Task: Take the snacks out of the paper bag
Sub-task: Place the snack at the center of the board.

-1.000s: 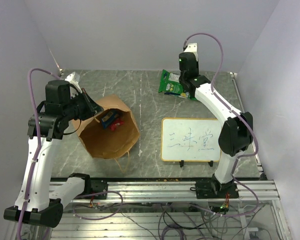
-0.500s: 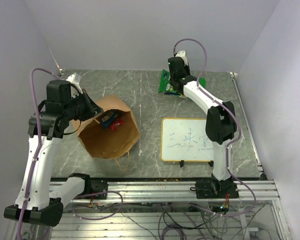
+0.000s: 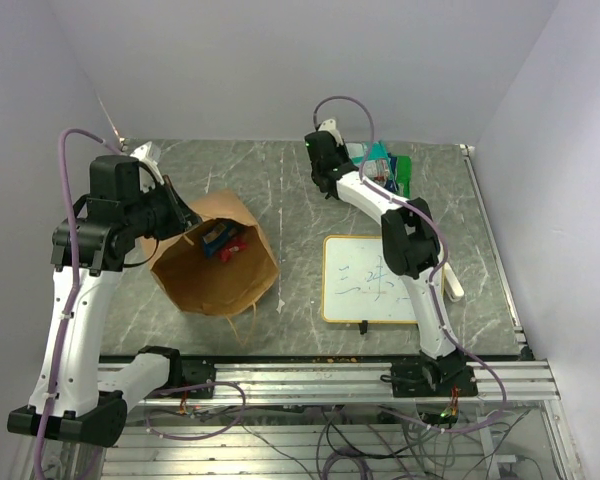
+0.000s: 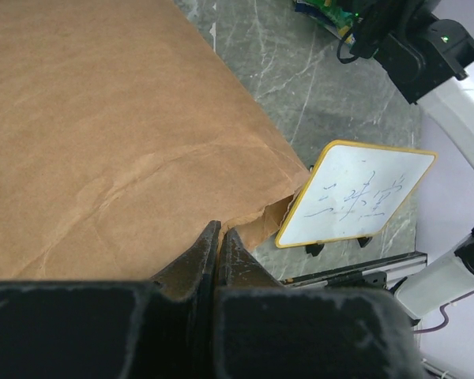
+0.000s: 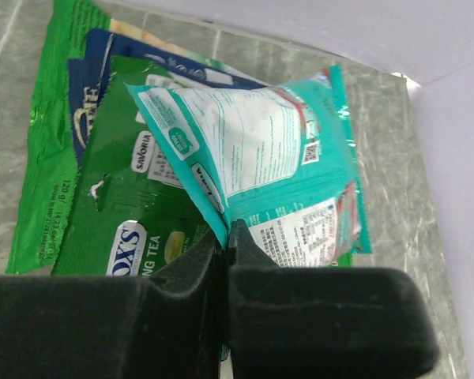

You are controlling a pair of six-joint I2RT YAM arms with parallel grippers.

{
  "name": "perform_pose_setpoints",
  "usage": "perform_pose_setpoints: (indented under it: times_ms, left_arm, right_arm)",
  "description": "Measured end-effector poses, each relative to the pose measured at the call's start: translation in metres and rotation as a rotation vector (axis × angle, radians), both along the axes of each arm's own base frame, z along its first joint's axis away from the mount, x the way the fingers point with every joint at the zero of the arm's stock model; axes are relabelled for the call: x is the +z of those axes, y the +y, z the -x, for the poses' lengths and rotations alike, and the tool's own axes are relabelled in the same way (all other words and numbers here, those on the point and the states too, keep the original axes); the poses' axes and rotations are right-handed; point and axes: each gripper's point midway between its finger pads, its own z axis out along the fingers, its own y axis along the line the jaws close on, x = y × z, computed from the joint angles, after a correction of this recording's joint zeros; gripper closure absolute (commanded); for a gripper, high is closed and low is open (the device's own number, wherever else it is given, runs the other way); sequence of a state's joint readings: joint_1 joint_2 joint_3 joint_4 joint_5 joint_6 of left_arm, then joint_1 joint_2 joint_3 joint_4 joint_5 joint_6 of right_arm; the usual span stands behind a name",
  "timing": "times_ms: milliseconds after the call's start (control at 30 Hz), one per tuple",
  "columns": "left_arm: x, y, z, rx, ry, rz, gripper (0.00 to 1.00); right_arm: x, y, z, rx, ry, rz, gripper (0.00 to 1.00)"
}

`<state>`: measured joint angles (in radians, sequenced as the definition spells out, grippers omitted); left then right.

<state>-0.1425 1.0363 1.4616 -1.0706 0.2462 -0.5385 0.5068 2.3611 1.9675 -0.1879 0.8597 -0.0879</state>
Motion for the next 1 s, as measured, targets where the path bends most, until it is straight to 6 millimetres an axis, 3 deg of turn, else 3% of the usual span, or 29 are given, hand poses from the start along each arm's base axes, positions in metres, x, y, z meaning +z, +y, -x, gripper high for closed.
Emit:
perform_pose_setpoints:
  times_ms: [200,367,433,567,700,833,1000]
  left_arm:
    - [-0.002,0.0,0.003,0.0,0.013,-0.002,0.93]
    - [0.0,0.001,0.007,0.0,0.004,0.0,0.93]
    - [0.002,0.001,0.009,0.0,-0.004,0.001,0.93]
    - [0.004,0.001,0.011,0.0,-0.012,0.003,0.93]
    - [0.003,0.0,0.011,-0.001,-0.007,0.01,0.93]
    - [-0.004,-0.003,0.011,-0.009,0.012,0.03,0.93]
    - [-0.008,-0.011,0.01,-0.034,0.03,0.065,0.93]
  right_arm:
    - [-0.02,0.012,-0.004,0.036,0.021,0.002,0.99]
    - [-0.017,0.015,-0.01,0.059,0.003,0.002,0.87]
    - [-0.018,0.017,-0.012,0.068,0.0,0.001,0.76]
    - [-0.018,0.021,-0.013,0.087,0.002,-0.003,0.43]
    - [-0.016,0.023,-0.011,0.114,0.019,-0.003,0.2]
    - [0.007,0.025,-0.002,0.138,0.02,-0.015,0.04]
    - [0.071,0.035,0.028,0.2,-0.036,-0.057,0.0]
